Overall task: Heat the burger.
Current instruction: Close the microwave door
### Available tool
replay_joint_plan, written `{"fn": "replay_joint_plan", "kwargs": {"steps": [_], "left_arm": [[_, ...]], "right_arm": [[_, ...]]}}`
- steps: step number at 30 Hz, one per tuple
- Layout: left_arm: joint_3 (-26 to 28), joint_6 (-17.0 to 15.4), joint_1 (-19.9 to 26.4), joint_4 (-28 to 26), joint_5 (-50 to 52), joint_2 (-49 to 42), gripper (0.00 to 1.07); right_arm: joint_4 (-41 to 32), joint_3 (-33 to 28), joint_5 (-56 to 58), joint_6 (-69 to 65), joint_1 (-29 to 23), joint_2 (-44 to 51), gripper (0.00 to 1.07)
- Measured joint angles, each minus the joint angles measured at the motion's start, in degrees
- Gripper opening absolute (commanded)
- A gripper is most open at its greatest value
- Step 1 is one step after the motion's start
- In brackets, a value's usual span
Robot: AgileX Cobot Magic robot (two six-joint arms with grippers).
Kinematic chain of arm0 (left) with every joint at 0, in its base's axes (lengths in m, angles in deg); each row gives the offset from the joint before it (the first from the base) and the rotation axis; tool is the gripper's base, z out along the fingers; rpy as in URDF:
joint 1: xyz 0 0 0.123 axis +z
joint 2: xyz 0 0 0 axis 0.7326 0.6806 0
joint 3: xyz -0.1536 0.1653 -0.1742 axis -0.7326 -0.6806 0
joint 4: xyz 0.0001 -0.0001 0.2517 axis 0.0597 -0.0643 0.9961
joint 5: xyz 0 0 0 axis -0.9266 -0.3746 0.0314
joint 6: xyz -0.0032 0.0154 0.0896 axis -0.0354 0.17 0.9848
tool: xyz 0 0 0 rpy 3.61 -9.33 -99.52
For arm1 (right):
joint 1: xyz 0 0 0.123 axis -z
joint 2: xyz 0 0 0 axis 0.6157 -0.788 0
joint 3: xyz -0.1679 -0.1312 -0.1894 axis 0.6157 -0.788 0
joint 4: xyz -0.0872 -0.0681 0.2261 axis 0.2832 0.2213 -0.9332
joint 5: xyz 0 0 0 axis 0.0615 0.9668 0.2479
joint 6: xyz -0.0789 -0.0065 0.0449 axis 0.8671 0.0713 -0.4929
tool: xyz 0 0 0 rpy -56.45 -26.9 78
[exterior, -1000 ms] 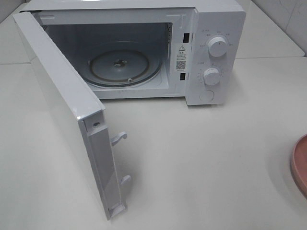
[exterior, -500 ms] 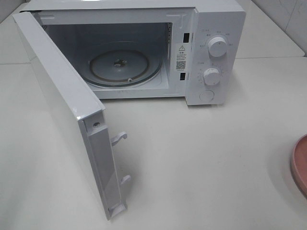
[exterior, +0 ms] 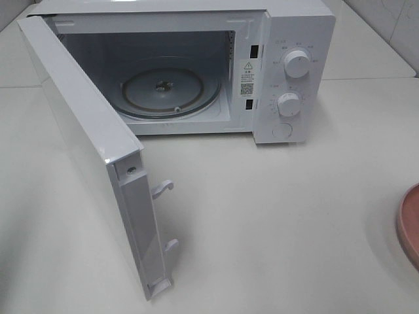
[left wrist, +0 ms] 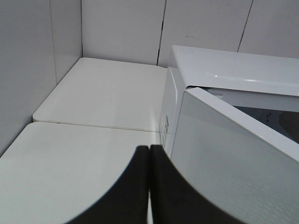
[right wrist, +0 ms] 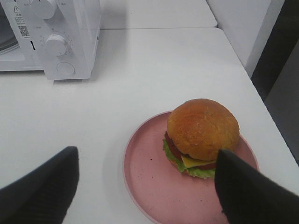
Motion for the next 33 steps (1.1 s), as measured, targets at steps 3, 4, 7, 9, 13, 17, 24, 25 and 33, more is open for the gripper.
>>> {"fn": "replay_joint_plan", "kwargs": {"steps": [3, 4, 7, 9, 13, 17, 24, 25, 33], "left_arm": [[-2.7, 0.0, 0.0, -0.1, 8.8, 4.4, 0.0], [-4.8, 0.0, 0.0, -0.1, 14.9, 7.7, 0.0], [-6.4, 0.0, 0.0, 0.5, 22.1, 11.7, 0.0], [-6.8, 0.0, 0.0, 1.8, 26.2, 14.8, 0.0], [-7.0, -1.2, 0.0, 4.6, 31.7, 20.9, 0.0], [-7.0, -3.4, 0.0, 7.8, 34.8, 27.3, 0.0], [-7.0, -9.7, 0.0, 15.0, 39.6, 35.5, 0.0], [-6.9, -12.4, 0.0, 18.0, 41.0, 37.8, 0.0], [-3.4, -21.1, 0.0, 30.6, 46.9, 45.9, 0.0]], "right_arm": [[0.0, 0.0, 0.0, 0.0, 0.0, 0.0, 0.76], [0.0, 0.0, 0.0, 0.0, 0.0, 0.0, 0.76], [0.0, 0.0, 0.0, 0.0, 0.0, 0.0, 0.76], [0.0, 0.0, 0.0, 0.0, 0.0, 0.0, 0.76], [0.0, 0.0, 0.0, 0.0, 0.0, 0.0, 0.76], [0.0, 0.0, 0.0, 0.0, 0.0, 0.0, 0.76], [0.0, 0.0, 0.0, 0.0, 0.0, 0.0, 0.76], [0.0, 0.0, 0.0, 0.0, 0.0, 0.0, 0.76], [0.0, 0.0, 0.0, 0.0, 0.0, 0.0, 0.76]]}}
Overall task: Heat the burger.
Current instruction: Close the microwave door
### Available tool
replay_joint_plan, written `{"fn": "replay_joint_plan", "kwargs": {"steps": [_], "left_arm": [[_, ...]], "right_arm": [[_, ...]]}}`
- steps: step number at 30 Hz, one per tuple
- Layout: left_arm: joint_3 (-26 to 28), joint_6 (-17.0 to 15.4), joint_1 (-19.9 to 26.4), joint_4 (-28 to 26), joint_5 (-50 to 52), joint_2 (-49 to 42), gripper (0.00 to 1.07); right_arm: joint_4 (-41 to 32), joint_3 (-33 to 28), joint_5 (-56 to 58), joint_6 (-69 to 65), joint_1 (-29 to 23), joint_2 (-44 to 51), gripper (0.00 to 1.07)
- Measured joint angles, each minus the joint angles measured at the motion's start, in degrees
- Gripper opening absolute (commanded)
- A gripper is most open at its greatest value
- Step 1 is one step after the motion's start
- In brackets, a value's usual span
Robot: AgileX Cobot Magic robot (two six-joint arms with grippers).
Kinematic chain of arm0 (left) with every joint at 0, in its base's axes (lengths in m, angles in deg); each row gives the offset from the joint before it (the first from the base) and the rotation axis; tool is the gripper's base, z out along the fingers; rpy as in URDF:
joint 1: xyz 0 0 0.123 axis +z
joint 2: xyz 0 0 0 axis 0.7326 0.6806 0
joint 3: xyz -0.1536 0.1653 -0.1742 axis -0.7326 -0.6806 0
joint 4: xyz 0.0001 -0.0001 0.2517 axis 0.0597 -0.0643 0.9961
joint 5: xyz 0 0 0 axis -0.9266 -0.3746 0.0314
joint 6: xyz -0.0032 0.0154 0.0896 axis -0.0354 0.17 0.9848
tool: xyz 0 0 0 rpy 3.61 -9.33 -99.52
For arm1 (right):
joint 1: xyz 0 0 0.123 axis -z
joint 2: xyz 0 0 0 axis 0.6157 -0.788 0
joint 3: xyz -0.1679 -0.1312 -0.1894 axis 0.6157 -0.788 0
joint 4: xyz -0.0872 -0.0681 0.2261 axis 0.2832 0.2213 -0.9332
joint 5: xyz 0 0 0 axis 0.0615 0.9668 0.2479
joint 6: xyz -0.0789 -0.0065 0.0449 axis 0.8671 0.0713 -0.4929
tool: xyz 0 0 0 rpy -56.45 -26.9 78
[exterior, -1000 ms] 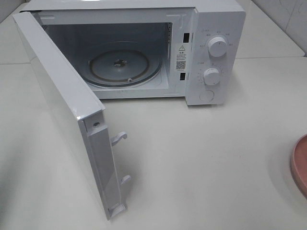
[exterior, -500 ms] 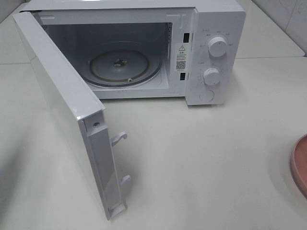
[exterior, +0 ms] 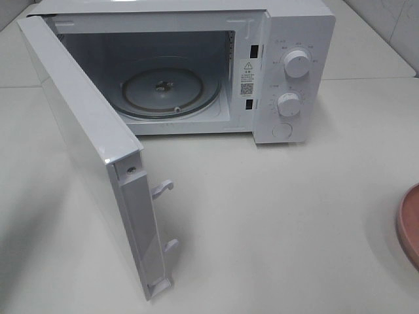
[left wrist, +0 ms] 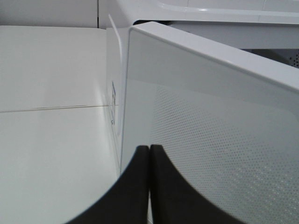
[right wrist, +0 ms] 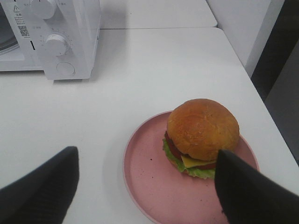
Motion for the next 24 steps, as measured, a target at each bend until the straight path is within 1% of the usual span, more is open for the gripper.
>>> {"fn": "replay_joint_plan", "kwargs": {"steps": [1, 3, 6, 8, 9, 10, 11, 12, 13, 14, 17, 19, 22, 24], "left_arm": [[0.0, 0.0, 0.0, 0.0, 0.0, 0.0, 0.0], [0.6, -1.1, -0.3, 1.3, 2.7, 3.8, 0.0], [0.6, -1.1, -0.9, 1.3, 3.1, 4.8, 0.0], [0.7, -0.6, -3.4, 1.0, 4.1, 7.2, 0.0], [0.7, -0.6, -3.4, 1.0, 4.1, 7.2, 0.0], [0.7, 0.6, -5.2, -0.6, 4.9, 8.5, 0.0], [0.7, 2.4, -7.0, -3.6, 5.6, 9.7, 0.0], [0.7, 2.4, -7.0, -3.6, 5.6, 9.7, 0.0], [0.7, 3.4, -7.8, -5.1, 6.0, 10.3, 0.0], [0.7, 5.2, -9.3, -7.4, 6.9, 11.2, 0.0], [0.7, 6.0, -10.2, -8.1, 7.2, 11.7, 0.0], [0.8, 7.6, -13.3, -10.3, 8.0, 13.4, 0.0], [0.9, 7.7, -14.0, -10.7, 8.0, 13.9, 0.0], [1.9, 8.1, -16.7, -12.4, 8.1, 15.0, 0.0]], "right_arm": [[0.0, 0.0, 0.0, 0.0, 0.0, 0.0, 0.76], [0.0, 0.0, 0.0, 0.0, 0.0, 0.0, 0.76], [0.0, 0.0, 0.0, 0.0, 0.0, 0.0, 0.76], [0.0, 0.0, 0.0, 0.0, 0.0, 0.0, 0.76], [0.0, 0.0, 0.0, 0.0, 0.0, 0.0, 0.76], [0.0, 0.0, 0.0, 0.0, 0.0, 0.0, 0.76], [0.0, 0.0, 0.0, 0.0, 0.0, 0.0, 0.76], [0.0, 0.0, 0.0, 0.0, 0.0, 0.0, 0.76], [0.0, 0.0, 0.0, 0.0, 0.0, 0.0, 0.76], [0.0, 0.0, 0.0, 0.0, 0.0, 0.0, 0.76], [0.0, 0.0, 0.0, 0.0, 0.0, 0.0, 0.76], [0.0, 0.0, 0.0, 0.0, 0.0, 0.0, 0.76], [0.0, 0.0, 0.0, 0.0, 0.0, 0.0, 0.76], [0.0, 0.0, 0.0, 0.0, 0.0, 0.0, 0.76]]}}
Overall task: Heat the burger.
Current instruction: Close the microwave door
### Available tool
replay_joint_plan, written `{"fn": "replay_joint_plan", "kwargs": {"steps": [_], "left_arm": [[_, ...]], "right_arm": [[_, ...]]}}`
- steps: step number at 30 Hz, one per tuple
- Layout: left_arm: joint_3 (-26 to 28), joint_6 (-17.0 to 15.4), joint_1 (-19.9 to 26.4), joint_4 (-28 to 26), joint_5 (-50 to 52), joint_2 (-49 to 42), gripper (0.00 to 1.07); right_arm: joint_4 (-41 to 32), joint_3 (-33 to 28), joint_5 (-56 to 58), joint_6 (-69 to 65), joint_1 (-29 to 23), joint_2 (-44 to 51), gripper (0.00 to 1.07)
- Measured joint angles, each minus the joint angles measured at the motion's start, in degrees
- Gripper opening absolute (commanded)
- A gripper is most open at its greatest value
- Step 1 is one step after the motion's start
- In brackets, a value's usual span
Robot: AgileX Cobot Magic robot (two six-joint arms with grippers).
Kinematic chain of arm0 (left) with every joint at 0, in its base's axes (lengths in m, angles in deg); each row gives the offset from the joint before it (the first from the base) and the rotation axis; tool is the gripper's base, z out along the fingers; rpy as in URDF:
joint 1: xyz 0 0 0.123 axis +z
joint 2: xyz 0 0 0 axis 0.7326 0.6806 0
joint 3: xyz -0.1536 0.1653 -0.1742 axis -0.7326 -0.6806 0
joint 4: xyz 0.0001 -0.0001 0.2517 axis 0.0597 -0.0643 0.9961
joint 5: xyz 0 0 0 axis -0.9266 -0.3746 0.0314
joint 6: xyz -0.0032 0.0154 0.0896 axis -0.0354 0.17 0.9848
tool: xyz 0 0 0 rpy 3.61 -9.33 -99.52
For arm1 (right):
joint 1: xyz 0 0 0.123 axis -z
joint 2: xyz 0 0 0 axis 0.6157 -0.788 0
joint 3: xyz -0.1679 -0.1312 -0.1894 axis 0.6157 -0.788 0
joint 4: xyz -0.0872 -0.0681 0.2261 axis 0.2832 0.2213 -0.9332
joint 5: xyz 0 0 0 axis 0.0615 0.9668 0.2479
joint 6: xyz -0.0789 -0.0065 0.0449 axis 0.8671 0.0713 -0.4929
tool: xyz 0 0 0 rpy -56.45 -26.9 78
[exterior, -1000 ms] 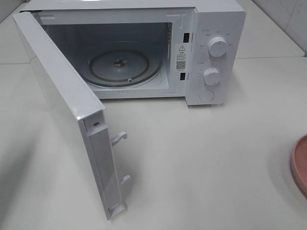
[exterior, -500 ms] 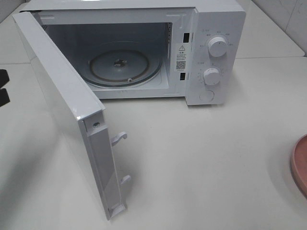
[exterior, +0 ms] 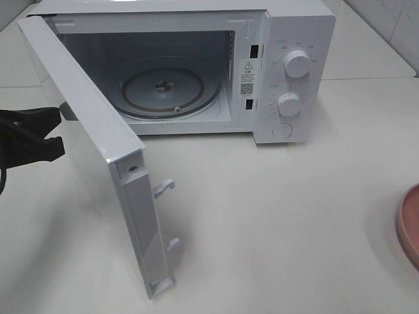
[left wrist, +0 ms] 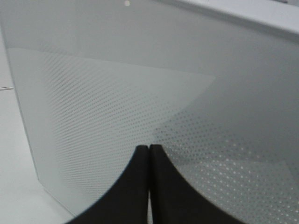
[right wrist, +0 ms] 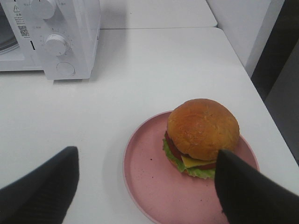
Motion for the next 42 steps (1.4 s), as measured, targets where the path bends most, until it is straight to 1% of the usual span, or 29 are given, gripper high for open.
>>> {"fn": "replay_joint_plan", "kwargs": {"steps": [1, 2, 4, 5, 7, 8, 12, 13, 14, 15, 16, 18, 19, 21, 22, 23, 25, 26, 30, 31, 32, 34, 35, 36, 37, 38, 40, 41, 42], "left_arm": [[0.0, 0.0, 0.0, 0.0, 0.0, 0.0, 0.0], [0.7, 0.0, -1.1, -0.7, 0.0, 0.4, 0.0], [1.2, 0.0, -1.8, -0.8, -0.1, 0.6, 0.0], [2.4, 0.3, -3.2, -1.0, 0.0, 1.0, 0.0], [3.0, 0.6, -3.9, -1.1, 0.0, 1.1, 0.0], [3.8, 1.1, -5.0, -2.1, -0.4, 1.1, 0.0], [5.4, 1.8, -6.8, -3.9, -1.5, 1.2, 0.0], [6.8, 3.0, -8.1, -5.6, -2.9, 1.3, 0.0], [6.8, 3.0, -8.1, -5.6, -2.9, 1.3, 0.0], [8.4, 4.0, -9.3, -7.3, -3.9, 1.9, 0.0], [8.4, 4.0, -9.3, -7.3, -3.9, 1.9, 0.0], [11.2, 5.1, -11.1, -9.4, -5.6, 3.6, 0.0], [11.2, 5.1, -11.1, -9.4, -5.6, 3.6, 0.0], [14.1, 6.2, -13.2, -11.5, -6.5, 6.2, 0.0], [14.1, 6.2, -13.2, -11.5, -6.5, 6.2, 0.0], [16.1, 7.3, -14.3, -13.3, -7.1, 7.7, 0.0], [16.9, 7.7, -14.8, -14.3, -7.4, 8.3, 0.0], [18.6, 8.9, -15.7, -16.4, -7.7, 9.7, 0.0], [20.7, 10.1, -17.0, -18.3, -8.1, 11.6, 0.0], [22.4, 10.9, -17.8, -19.1, -8.7, 12.8, 0.0], [22.4, 10.9, -17.8, -19.1, -8.7, 12.8, 0.0], [24.9, 11.5, -18.9, -21.1, -9.0, 14.6, 0.0], [24.9, 11.5, -18.9, -21.1, -9.0, 14.6, 0.0], [26.6, 11.6, -19.5, -22.5, -9.1, 15.9, 0.0], [26.6, 11.6, -19.5, -22.5, -9.1, 15.9, 0.0], [28.6, 11.7, -19.9, -23.8, -9.4, 17.2, 0.0], [29.4, 11.7, -20.1, -24.1, -9.5, 17.8, 0.0], [31.4, 11.8, -20.4, -24.5, -10.2, 19.1, 0.0], [31.4, 11.8, -20.4, -24.5, -10.2, 19.1, 0.0]], "right_arm": [[0.0, 0.0, 0.0, 0.0, 0.0, 0.0, 0.76], [0.0, 0.0, 0.0, 0.0, 0.0, 0.0, 0.76], [0.0, 0.0, 0.0, 0.0, 0.0, 0.0, 0.76], [0.0, 0.0, 0.0, 0.0, 0.0, 0.0, 0.76], [0.0, 0.0, 0.0, 0.0, 0.0, 0.0, 0.76], [0.0, 0.0, 0.0, 0.0, 0.0, 0.0, 0.76], [0.0, 0.0, 0.0, 0.0, 0.0, 0.0, 0.76], [0.0, 0.0, 0.0, 0.0, 0.0, 0.0, 0.76], [0.0, 0.0, 0.0, 0.0, 0.0, 0.0, 0.76], [0.0, 0.0, 0.0, 0.0, 0.0, 0.0, 0.76], [0.0, 0.0, 0.0, 0.0, 0.0, 0.0, 0.76], [0.0, 0.0, 0.0, 0.0, 0.0, 0.0, 0.76], [0.0, 0.0, 0.0, 0.0, 0.0, 0.0, 0.76], [0.0, 0.0, 0.0, 0.0, 0.0, 0.0, 0.76], [0.0, 0.0, 0.0, 0.0, 0.0, 0.0, 0.76], [0.0, 0.0, 0.0, 0.0, 0.0, 0.0, 0.76], [0.0, 0.0, 0.0, 0.0, 0.0, 0.0, 0.76], [0.0, 0.0, 0.0, 0.0, 0.0, 0.0, 0.76], [0.0, 0.0, 0.0, 0.0, 0.0, 0.0, 0.76], [0.0, 0.0, 0.0, 0.0, 0.0, 0.0, 0.76], [0.0, 0.0, 0.0, 0.0, 0.0, 0.0, 0.76], [0.0, 0.0, 0.0, 0.0, 0.0, 0.0, 0.76], [0.0, 0.0, 0.0, 0.0, 0.0, 0.0, 0.76], [0.0, 0.0, 0.0, 0.0, 0.0, 0.0, 0.76], [0.0, 0.0, 0.0, 0.0, 0.0, 0.0, 0.76], [0.0, 0.0, 0.0, 0.0, 0.0, 0.0, 0.76], [0.0, 0.0, 0.0, 0.0, 0.0, 0.0, 0.76], [0.0, 0.0, 0.0, 0.0, 0.0, 0.0, 0.76], [0.0, 0.0, 0.0, 0.0, 0.0, 0.0, 0.76]]}}
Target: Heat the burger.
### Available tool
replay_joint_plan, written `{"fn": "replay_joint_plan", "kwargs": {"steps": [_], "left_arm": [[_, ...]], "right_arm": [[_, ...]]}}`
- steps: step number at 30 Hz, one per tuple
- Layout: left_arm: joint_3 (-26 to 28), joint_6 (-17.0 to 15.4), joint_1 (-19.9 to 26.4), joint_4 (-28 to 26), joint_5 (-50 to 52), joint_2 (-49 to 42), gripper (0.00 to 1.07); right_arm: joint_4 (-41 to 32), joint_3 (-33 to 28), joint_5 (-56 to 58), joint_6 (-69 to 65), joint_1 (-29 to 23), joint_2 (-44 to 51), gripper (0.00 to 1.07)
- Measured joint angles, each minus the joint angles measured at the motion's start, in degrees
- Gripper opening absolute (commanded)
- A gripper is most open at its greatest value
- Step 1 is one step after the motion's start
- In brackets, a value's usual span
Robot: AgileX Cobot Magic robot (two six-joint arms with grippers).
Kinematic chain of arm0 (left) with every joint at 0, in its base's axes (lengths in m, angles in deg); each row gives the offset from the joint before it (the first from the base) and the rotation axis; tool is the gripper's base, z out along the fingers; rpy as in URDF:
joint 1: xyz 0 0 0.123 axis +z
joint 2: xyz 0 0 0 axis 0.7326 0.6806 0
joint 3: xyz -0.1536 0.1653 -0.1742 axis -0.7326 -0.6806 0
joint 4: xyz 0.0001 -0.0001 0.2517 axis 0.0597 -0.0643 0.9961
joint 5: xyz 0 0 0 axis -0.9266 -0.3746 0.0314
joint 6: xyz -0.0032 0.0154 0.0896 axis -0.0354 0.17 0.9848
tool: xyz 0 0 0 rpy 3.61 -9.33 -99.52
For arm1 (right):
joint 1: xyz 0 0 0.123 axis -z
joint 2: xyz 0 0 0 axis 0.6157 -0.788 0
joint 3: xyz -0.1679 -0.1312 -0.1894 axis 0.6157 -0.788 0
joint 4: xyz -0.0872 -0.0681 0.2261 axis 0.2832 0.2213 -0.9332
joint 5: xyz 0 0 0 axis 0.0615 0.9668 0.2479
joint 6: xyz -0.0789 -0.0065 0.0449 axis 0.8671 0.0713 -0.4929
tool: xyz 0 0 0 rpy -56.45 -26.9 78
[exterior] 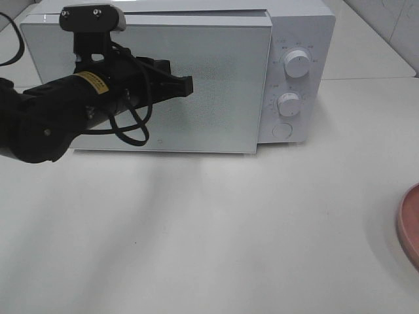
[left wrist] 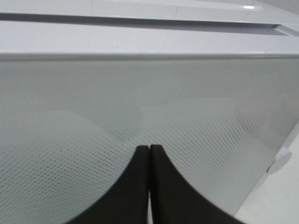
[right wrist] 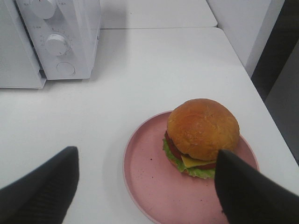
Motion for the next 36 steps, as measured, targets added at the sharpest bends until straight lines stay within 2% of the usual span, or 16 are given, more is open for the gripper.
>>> {"fn": "replay_joint_plan", "kwargs": {"steps": [4, 10, 11, 13, 15, 16, 20, 30, 32, 33, 34, 35, 36], "left_arm": [[3.9, 0.1, -0.3, -0.1, -1.8, 2.9, 0.0], [6.8, 1.5, -1.0, -0.1, -3.7, 5.1, 0.0], [8.0, 2.9, -1.4, -0.5, -4.6, 5.9, 0.0], [8.8, 3.5, -1.5, -1.1, -5.0, 6.4, 0.0], [11.6, 6.5, -1.8, -4.1, -6.8, 8.0, 0.0], [11.6, 6.5, -1.8, -4.1, -6.8, 8.0, 0.0], [13.5, 9.7, -1.9, -6.6, -8.3, 8.8, 0.0], [14.0, 10.3, -2.1, -9.6, -14.6, 6.1, 0.0], [14.3, 10.3, -2.2, -10.2, -16.6, 5.0, 0.04], [14.3, 10.3, -2.3, -10.3, -18.3, 4.4, 0.09], [14.3, 10.3, -2.3, -10.3, -18.3, 4.4, 0.09], [14.4, 10.3, -2.7, -10.4, -22.0, 3.1, 0.24], [14.4, 10.3, -3.0, -10.1, -26.6, 1.8, 0.45]], "right_arm": [[0.0, 0.0, 0.0, 0.0, 0.0, 0.0, 0.76], [0.0, 0.0, 0.0, 0.0, 0.0, 0.0, 0.76], [0.0, 0.0, 0.0, 0.0, 0.0, 0.0, 0.76], [0.0, 0.0, 0.0, 0.0, 0.0, 0.0, 0.76], [0.0, 0.0, 0.0, 0.0, 0.0, 0.0, 0.76], [0.0, 0.0, 0.0, 0.0, 0.0, 0.0, 0.76], [0.0, 0.0, 0.0, 0.0, 0.0, 0.0, 0.76], [0.0, 0.0, 0.0, 0.0, 0.0, 0.0, 0.76], [0.0, 0.0, 0.0, 0.0, 0.0, 0.0, 0.76], [0.0, 0.0, 0.0, 0.0, 0.0, 0.0, 0.76], [0.0, 0.0, 0.0, 0.0, 0.0, 0.0, 0.76], [0.0, 0.0, 0.0, 0.0, 0.0, 0.0, 0.76], [0.0, 0.0, 0.0, 0.0, 0.0, 0.0, 0.76]]}}
